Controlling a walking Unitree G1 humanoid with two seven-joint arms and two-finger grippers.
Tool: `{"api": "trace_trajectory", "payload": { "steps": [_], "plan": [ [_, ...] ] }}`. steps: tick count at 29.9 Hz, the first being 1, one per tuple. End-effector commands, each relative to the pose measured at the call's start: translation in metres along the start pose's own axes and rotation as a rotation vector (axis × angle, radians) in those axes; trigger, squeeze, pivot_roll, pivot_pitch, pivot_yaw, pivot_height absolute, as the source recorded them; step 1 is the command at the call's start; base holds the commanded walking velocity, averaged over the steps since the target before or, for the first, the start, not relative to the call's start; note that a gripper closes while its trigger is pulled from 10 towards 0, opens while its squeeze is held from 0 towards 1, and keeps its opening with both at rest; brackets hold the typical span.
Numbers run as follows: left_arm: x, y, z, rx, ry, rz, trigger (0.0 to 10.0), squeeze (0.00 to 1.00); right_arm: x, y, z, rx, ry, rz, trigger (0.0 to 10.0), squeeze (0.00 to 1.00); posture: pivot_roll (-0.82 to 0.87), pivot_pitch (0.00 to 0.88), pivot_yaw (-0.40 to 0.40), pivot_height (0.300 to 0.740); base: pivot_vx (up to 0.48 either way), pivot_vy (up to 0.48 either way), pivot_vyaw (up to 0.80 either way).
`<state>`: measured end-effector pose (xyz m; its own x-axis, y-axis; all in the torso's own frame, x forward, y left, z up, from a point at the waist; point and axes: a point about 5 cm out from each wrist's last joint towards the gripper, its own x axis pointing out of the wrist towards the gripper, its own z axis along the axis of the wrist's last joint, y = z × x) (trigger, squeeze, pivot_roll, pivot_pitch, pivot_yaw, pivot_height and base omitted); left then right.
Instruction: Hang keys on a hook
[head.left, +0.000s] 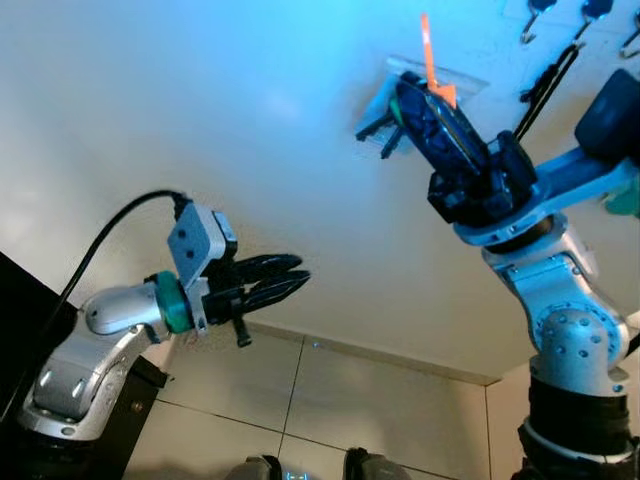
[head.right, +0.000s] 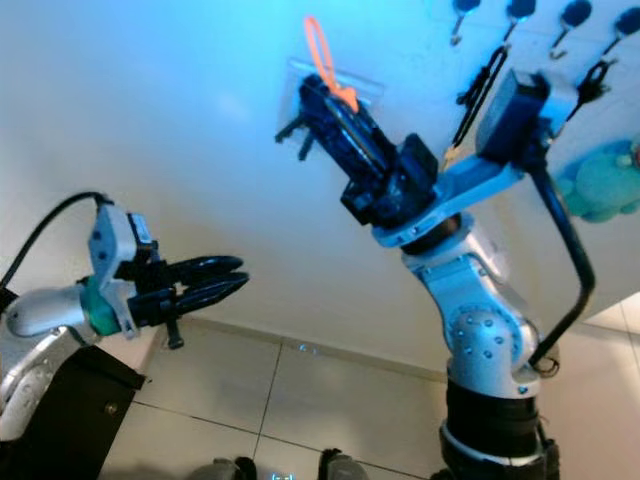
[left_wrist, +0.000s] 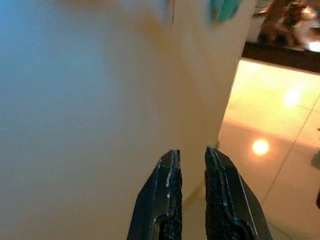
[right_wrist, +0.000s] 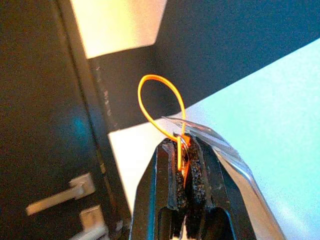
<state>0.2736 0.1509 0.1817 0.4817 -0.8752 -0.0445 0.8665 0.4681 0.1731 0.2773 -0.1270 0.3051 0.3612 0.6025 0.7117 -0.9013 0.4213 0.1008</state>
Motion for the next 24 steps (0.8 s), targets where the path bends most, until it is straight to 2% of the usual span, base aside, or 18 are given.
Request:
{"api": "trace_trajectory", "payload": {
  "steps": [1, 3, 4, 5, 6, 7, 9, 11, 12, 13, 14, 15, 18, 19, 20, 22, 24],
  "plan": [
    [-0.004, -0.001, -0.014, -0.032, 0.043, 0.004, 10.0, 0.0, -0.006, -0.006, 0.003, -0.024, -0.017, -0.058, 0.0, 0.0, -0.04, 0.123, 0.063, 0.74, 0.0, 0.0, 0.0],
    [-0.024, -0.002, -0.068, -0.181, 0.161, 0.103, 10.0, 0.0, -0.014, -0.019, 0.007, -0.079, -0.079, -0.227, 0.0, 0.0, -0.04, 0.132, 0.069, 0.74, 0.0, 0.0, 0.0],
    [-0.024, -0.002, -0.068, -0.181, 0.161, 0.103, 10.0, 0.0, -0.014, -0.019, 0.007, -0.079, -0.079, -0.227, 0.0, 0.0, -0.04, 0.132, 0.069, 0.74, 0.0, 0.0, 0.0],
    [-0.032, -0.005, -0.089, -0.23, 0.211, 0.15, 10.0, 0.0, -0.017, -0.024, 0.008, -0.113, -0.089, -0.287, 0.0, 0.0, -0.05, 0.133, 0.07, 0.74, 0.0, 0.0, 0.0],
    [-0.032, -0.005, -0.089, -0.23, 0.211, 0.15, 10.0, 0.0, -0.017, -0.024, 0.008, -0.113, -0.089, -0.287, 0.0, 0.0, -0.05, 0.133, 0.07, 0.74, 0.0, 0.0, 0.0],
    [-0.04, -0.009, -0.108, -0.269, 0.258, 0.189, 10.0, 0.0, -0.021, -0.03, 0.009, -0.16, -0.086, -0.352, 0.0, 0.0, -0.05, 0.137, 0.073, 0.74, 0.0, 0.0, 0.0],
    [-0.04, -0.009, -0.108, -0.269, 0.258, 0.189, 10.0, 0.0, -0.021, -0.03, 0.009, -0.16, -0.086, -0.352, 0.0, 0.0, -0.05, 0.137, 0.073, 0.74, 0.0, 0.0, 0.0],
    [-0.055, -0.018, -0.147, -0.358, 0.354, 0.313, 10.0, 0.0, -0.029, -0.041, 0.009, -0.233, -0.06, -0.465, 0.0, 0.0, -0.06, 0.139, 0.074, 0.74, 0.0, 0.0, 0.0],
    [-0.055, -0.018, -0.147, -0.358, 0.354, 0.313, 10.0, 0.0, -0.029, -0.041, 0.009, -0.233, -0.06, -0.465, 0.0, 0.0, -0.06, 0.139, 0.074, 0.74, 0.0, 0.0, 0.0],
    [-0.063, -0.025, -0.166, -0.393, 0.41, 0.384, 10.0, 0.0, -0.031, -0.045, 0.008, -0.261, -0.041, -0.504, 0.0, 0.0, -0.06, 0.141, 0.076, 0.74, 0.0, 0.0, 0.0],
    [-0.063, -0.025, -0.166, -0.393, 0.41, 0.384, 10.0, 0.0, -0.031, -0.045, 0.008, -0.261, -0.041, -0.504, 0.0, 0.0, -0.06, 0.141, 0.076, 0.74, 0.0, 0.0, 0.0],
    [-0.07, -0.032, -0.181, -0.434, 0.452, 0.453, 10.0, 0.0, -0.032, -0.048, 0.006, -0.281, -0.03, -0.528, 0.0, 0.0, -0.06, 0.14, 0.078, 0.74, 0.0, 0.0, 0.0],
    [-0.07, -0.032, -0.181, -0.434, 0.452, 0.453, 10.0, 0.0, -0.032, -0.048, 0.006, -0.281, -0.03, -0.528, 0.0, 0.0, -0.06, 0.14, 0.078, 0.74, 0.0, 0.0, 0.0],
    [-0.077, -0.039, -0.194, -0.468, 0.496, 0.513, 10.0, 0.0, -0.032, -0.05, 0.006, -0.302, -0.021, -0.54, 0.0, 0.0, -0.06, 0.14, 0.08, 0.74, 0.0, 0.0, 0.0],
    [-0.077, -0.039, -0.194, -0.468, 0.496, 0.513, 10.0, 0.0, -0.032, -0.05, 0.006, -0.302, -0.021, -0.54, 0.0, 0.0, -0.06, 0.14, 0.08, 0.74, 0.0, 0.0, 0.0],
    [-0.095, -0.063, -0.219, -0.579, 0.589, 0.645, 10.0, 0.0, -0.03, -0.056, 0.011, -0.363, -0.023, -0.58, 0.0, 0.0, -0.07, 0.138, 0.078, 0.74, 0.0, 0.0, 0.0],
    [-0.095, -0.063, -0.219, -0.579, 0.589, 0.645, 10.0, 0.0, -0.03, -0.056, 0.011, -0.363, -0.023, -0.58, 0.0, 0.0, -0.07, 0.138, 0.078, 0.74, 0.0, 0.0, 0.0]
  ]
}}
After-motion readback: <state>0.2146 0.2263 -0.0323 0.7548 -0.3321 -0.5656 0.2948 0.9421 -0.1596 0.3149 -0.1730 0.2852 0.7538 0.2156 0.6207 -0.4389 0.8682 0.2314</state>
